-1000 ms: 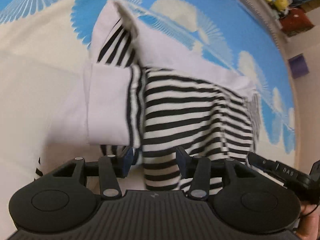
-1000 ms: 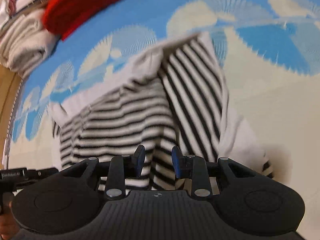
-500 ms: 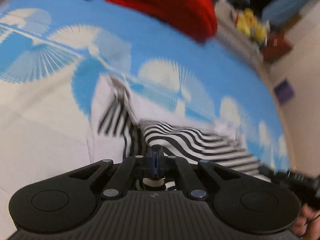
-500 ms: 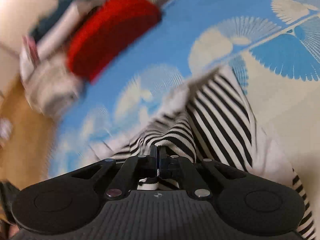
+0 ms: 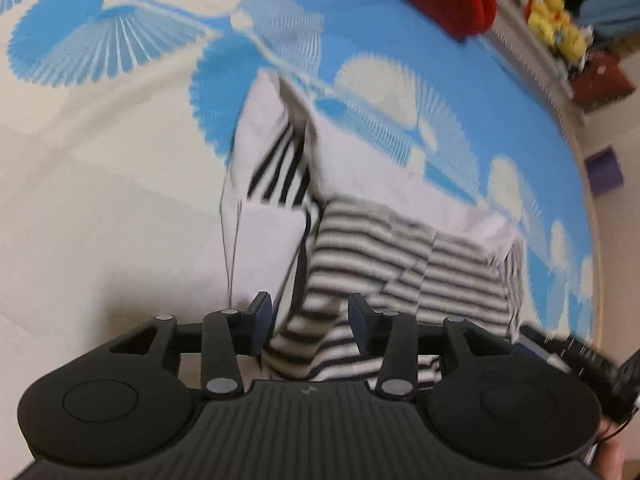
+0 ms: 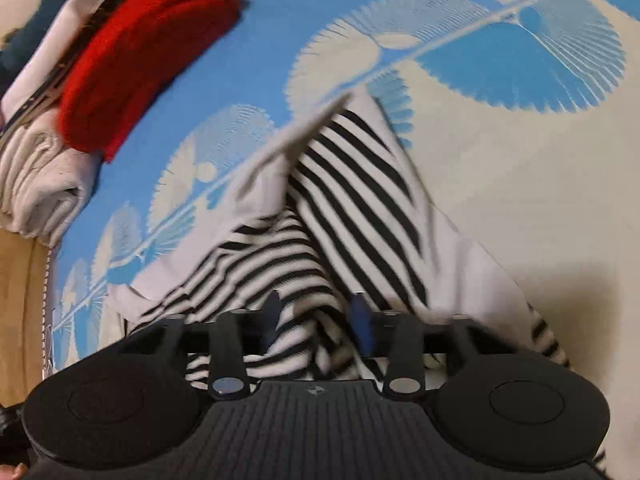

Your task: Fold small clothes

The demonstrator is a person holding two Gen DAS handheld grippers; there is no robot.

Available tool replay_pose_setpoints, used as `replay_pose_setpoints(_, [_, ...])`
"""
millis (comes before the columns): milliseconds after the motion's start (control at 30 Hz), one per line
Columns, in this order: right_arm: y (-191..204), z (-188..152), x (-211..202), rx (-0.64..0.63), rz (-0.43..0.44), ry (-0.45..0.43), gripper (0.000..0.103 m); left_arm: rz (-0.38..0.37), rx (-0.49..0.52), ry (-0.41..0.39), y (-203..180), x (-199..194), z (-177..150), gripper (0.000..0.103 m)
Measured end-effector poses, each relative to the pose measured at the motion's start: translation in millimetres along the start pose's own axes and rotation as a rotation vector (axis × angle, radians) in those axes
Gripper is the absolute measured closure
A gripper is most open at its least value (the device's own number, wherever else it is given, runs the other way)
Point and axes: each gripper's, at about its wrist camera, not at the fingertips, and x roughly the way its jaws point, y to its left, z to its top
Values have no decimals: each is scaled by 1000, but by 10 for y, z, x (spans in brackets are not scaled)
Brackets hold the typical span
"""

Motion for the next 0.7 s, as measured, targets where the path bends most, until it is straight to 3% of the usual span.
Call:
replay_pose_setpoints(133, [27, -30, 244, 4, -18, 80, 59, 69, 19, 46, -45, 217, -31, 61])
replay_pose_setpoints(167, [32, -43, 269, 6, -10, 85, 79, 72, 17, 38, -38, 230, -21, 84])
replay_pose_setpoints(200, [22, -45, 289, 8, 9, 73, 100, 71, 10, 20, -29, 225, -5, 96])
replay_pose_setpoints(233, [62, -34, 229, 4, 38, 49, 100, 65, -2, -7, -28, 168, 4, 102])
replay_pose_setpoints(333, [231, 75, -102, -31, 188, -98, 100, 22, -39, -115, -74, -121, 14, 102])
replay_pose_setpoints(400, [242, 122, -231, -40, 231, -141, 100, 23, -42, -143, -112, -200, 15, 102])
replay_pose_setpoints(467, [157, 159, -141, -53, 128, -108, 99, 96, -83, -82, -58, -72, -4, 98])
replay_pose_setpoints(533, [29, 131, 91, -67, -62, -20, 92, 197, -150, -5, 49, 88, -44, 97])
replay_pose_setpoints(600, [5, 75, 167, -113, -243, -38, 91, 270, -102, -77, -40, 2, -46, 97])
replay_pose_setpoints(633, [55, 35, 117, -153, -281, -94, 91, 274, -52, -142, -149, -102, -41, 96])
replay_pose_setpoints(700, [289, 1, -57, -268, -268, -220, 92, 212, 55, -241, -372, -285, -55, 85])
